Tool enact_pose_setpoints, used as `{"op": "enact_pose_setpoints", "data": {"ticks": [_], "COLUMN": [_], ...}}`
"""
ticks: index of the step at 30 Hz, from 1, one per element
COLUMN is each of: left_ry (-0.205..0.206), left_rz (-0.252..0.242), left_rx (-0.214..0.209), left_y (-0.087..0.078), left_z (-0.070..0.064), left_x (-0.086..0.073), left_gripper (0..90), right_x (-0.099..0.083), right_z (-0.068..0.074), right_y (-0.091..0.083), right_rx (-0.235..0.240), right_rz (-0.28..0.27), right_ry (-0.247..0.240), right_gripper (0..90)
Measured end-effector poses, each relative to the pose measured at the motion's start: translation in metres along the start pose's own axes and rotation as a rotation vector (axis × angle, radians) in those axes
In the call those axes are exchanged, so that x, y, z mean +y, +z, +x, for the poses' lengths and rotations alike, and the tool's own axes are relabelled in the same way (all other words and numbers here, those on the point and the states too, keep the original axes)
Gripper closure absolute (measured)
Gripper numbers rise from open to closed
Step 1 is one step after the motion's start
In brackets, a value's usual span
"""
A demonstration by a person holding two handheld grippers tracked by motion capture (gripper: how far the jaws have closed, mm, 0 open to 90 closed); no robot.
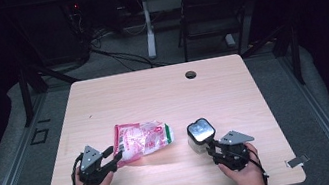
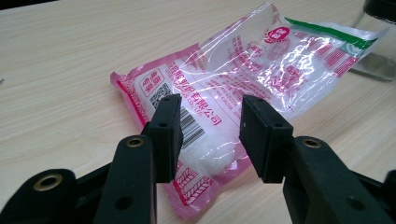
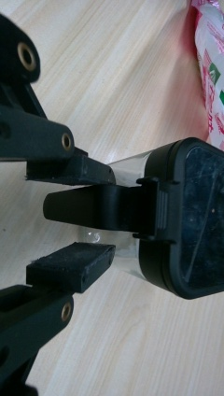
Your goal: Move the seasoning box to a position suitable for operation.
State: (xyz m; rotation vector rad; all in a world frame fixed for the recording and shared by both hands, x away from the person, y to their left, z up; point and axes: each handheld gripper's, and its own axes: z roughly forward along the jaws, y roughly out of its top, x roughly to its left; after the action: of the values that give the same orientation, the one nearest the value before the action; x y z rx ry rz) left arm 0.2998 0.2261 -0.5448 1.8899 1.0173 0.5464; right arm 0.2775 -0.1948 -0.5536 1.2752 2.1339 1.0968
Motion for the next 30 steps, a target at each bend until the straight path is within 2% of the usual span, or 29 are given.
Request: {"op": "enact_pose_setpoints", "data": {"ticks": [2, 4, 6, 11, 20, 21, 22, 24, 26, 28, 29, 30], "left_ry": [0.0, -0.004, -0.003, 0.01, 0.009, 0.009, 0.008, 0.005, 0.005, 0.004, 0.007, 0.011], "left_rz": [-0.001, 0.002, 0.01, 0.005, 0.002, -0.004, -0.006, -0.006, 0.001, -0.008, -0.001, 0.0], "left_rx": [0.004, 0.001, -0.001, -0.003, 0.008, 0.006, 0.007, 0.012, 0.013, 0.01, 0.01, 0.011], "left_y": [-0.001, -0.001, -0.001, -0.001, -0.002, -0.003, -0.003, -0.003, -0.004, -0.004, -0.005, -0.005], "left_z": [0.0, 0.0, -0.001, -0.003, -0.002, -0.001, -0.001, -0.001, 0.0, 0.0, 0.0, 0.0], "left_x": [0.0, 0.0, 0.0, 0.001, 0.001, 0.001, 0.001, 0.001, 0.001, 0.001, 0.001, 0.001], "left_gripper": [58.4, 57.3, 56.7, 54.8, 56.3, 56.7, 58.0, 58.4, 60.1, 60.8, 62.0, 62.0], "right_x": [0.001, 0.002, 0.002, 0.003, 0.002, 0.002, 0.001, 0.002, 0.001, 0.001, 0.001, 0.001], "right_z": [0.001, 0.002, 0.004, 0.001, 0.002, 0.002, 0.004, 0.004, 0.008, 0.008, 0.011, 0.011], "right_y": [-0.001, -0.002, -0.003, -0.004, -0.005, -0.005, -0.006, -0.007, -0.007, -0.007, -0.007, -0.007], "right_rx": [-0.005, -0.004, -0.02, 0.002, 0.09, 0.101, 0.138, 0.149, 0.193, 0.205, 0.234, 0.234], "right_rz": [-0.01, -0.016, -0.014, -0.005, 0.001, 0.008, 0.012, 0.017, 0.019, 0.025, 0.026, 0.026], "right_ry": [-0.008, -0.022, -0.042, -0.044, -0.073, -0.084, -0.101, -0.113, -0.143, -0.151, -0.168, -0.168], "right_gripper": [63.9, 70.4, 71.6, 72.1, 72.3, 72.3, 72.3, 72.3, 72.3, 72.3, 72.3, 72.3]}}
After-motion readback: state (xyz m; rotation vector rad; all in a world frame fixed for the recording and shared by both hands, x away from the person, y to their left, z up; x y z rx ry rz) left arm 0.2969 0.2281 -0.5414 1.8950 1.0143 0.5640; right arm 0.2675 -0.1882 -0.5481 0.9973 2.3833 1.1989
